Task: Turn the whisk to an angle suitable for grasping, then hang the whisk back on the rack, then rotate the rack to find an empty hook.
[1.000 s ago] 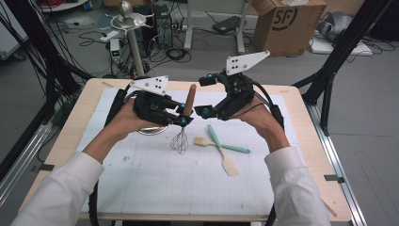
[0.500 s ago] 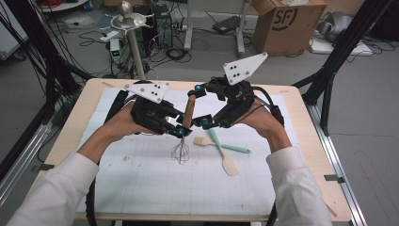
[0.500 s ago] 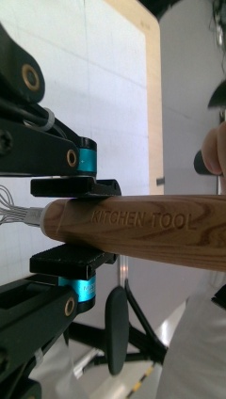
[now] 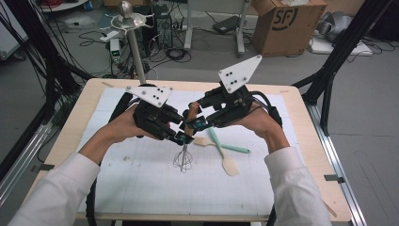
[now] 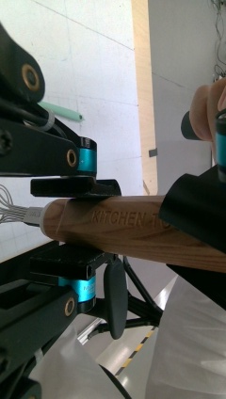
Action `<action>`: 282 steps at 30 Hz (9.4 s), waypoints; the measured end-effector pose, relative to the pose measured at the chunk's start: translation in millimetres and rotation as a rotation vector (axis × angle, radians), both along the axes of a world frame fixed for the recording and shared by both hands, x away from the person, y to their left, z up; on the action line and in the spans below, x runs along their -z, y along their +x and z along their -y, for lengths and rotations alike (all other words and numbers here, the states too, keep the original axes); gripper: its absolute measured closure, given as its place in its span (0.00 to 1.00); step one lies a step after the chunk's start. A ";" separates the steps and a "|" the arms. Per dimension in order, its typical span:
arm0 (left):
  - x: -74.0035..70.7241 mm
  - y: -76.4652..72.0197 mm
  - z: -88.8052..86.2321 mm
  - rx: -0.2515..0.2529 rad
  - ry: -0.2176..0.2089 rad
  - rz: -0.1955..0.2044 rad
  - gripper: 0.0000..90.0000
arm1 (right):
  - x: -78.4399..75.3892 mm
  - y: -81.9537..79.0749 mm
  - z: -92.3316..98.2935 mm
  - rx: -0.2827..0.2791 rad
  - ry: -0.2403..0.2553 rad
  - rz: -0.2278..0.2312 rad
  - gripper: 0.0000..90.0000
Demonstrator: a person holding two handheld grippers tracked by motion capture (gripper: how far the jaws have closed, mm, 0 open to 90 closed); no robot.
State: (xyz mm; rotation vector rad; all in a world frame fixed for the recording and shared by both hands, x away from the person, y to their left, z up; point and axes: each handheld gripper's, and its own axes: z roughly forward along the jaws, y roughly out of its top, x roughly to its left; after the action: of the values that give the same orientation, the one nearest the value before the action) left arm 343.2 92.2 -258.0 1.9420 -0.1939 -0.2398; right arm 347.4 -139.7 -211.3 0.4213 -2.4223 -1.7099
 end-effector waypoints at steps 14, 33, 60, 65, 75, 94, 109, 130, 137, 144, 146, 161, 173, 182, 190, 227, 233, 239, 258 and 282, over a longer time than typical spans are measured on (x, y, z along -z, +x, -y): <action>-1.7 5.5 -5.1 -0.121 -0.012 0.005 0.63 | -1.6 4.8 4.9 0.114 -0.035 -0.066 0.80; 5.0 4.1 -45.4 -0.417 0.047 0.074 0.02 | -5.7 15.8 23.0 0.423 -0.028 -0.107 0.80; -4.6 3.9 -8.8 -0.646 0.058 0.139 0.06 | -7.7 23.5 4.1 0.690 -0.020 -0.161 0.80; -6.6 4.8 -0.7 -0.665 0.049 0.143 0.11 | -7.8 25.2 0.1 0.713 -0.016 -0.161 0.80; -8.8 10.5 5.3 -0.699 0.046 0.131 0.34 | -9.0 24.4 -7.1 0.723 -0.016 -0.160 0.80; -8.9 17.8 3.8 -0.768 0.057 0.066 0.80 | -11.5 25.5 -14.9 0.758 -0.004 -0.150 0.80; -13.3 14.8 -21.1 -0.625 0.074 0.061 0.80 | -1.9 16.0 7.4 0.724 -0.024 -0.103 0.00; -37.3 9.4 -111.6 -0.616 0.032 0.044 0.80 | 61.2 -27.7 101.2 0.705 -0.036 -0.041 0.00; -48.4 17.3 -129.6 -0.656 0.017 0.032 0.80 | 78.8 -39.5 127.3 0.737 -0.020 -0.037 0.00; -58.1 25.6 -138.8 -0.674 0.027 0.043 0.80 | 90.8 -50.6 145.7 0.760 0.009 -0.028 0.00; -60.6 28.6 -139.2 -0.672 0.030 0.043 0.80 | 94.8 -53.3 149.5 0.758 0.004 -0.025 0.00; -73.2 58.7 -143.8 -0.648 0.104 0.016 0.80 | 120.2 -56.9 167.0 0.748 -0.024 -0.084 0.00; -72.3 66.7 -147.4 -0.708 0.162 -0.034 0.80 | 133.1 -62.5 177.2 0.781 -0.003 -0.081 0.00; -67.4 74.6 -145.1 -0.740 0.189 -0.055 0.80 | 135.2 -65.0 177.8 0.790 0.005 -0.070 0.00; -66.8 75.1 -145.1 -0.783 0.183 -0.055 0.80 | 139.0 -64.8 178.7 0.798 0.014 -0.075 0.00; -115.2 -0.2 -150.9 -0.783 0.155 0.175 0.35 | 153.7 -70.2 181.6 0.930 -0.032 -0.112 0.00; -130.5 4.7 -135.9 -0.759 0.163 0.174 0.79 | 153.4 -70.2 181.9 0.932 -0.028 -0.108 0.00; -143.4 11.8 -127.8 -0.801 0.168 0.151 1.00 | 151.8 -71.0 182.7 0.928 -0.020 -0.107 0.00; -159.2 35.4 -110.8 -0.902 0.228 0.101 1.00 | 151.8 -69.9 182.3 0.932 -0.015 -0.102 0.00; -166.0 58.8 -117.1 -0.889 0.287 0.018 1.00 | 154.2 -67.1 180.2 0.943 -0.026 -0.097 0.00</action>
State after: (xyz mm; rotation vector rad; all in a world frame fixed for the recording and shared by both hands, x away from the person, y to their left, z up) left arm 402.0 209.3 -92.0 2.1177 0.7213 0.3571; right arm 280.2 -319.9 -365.6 -0.9393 -2.7419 -1.8734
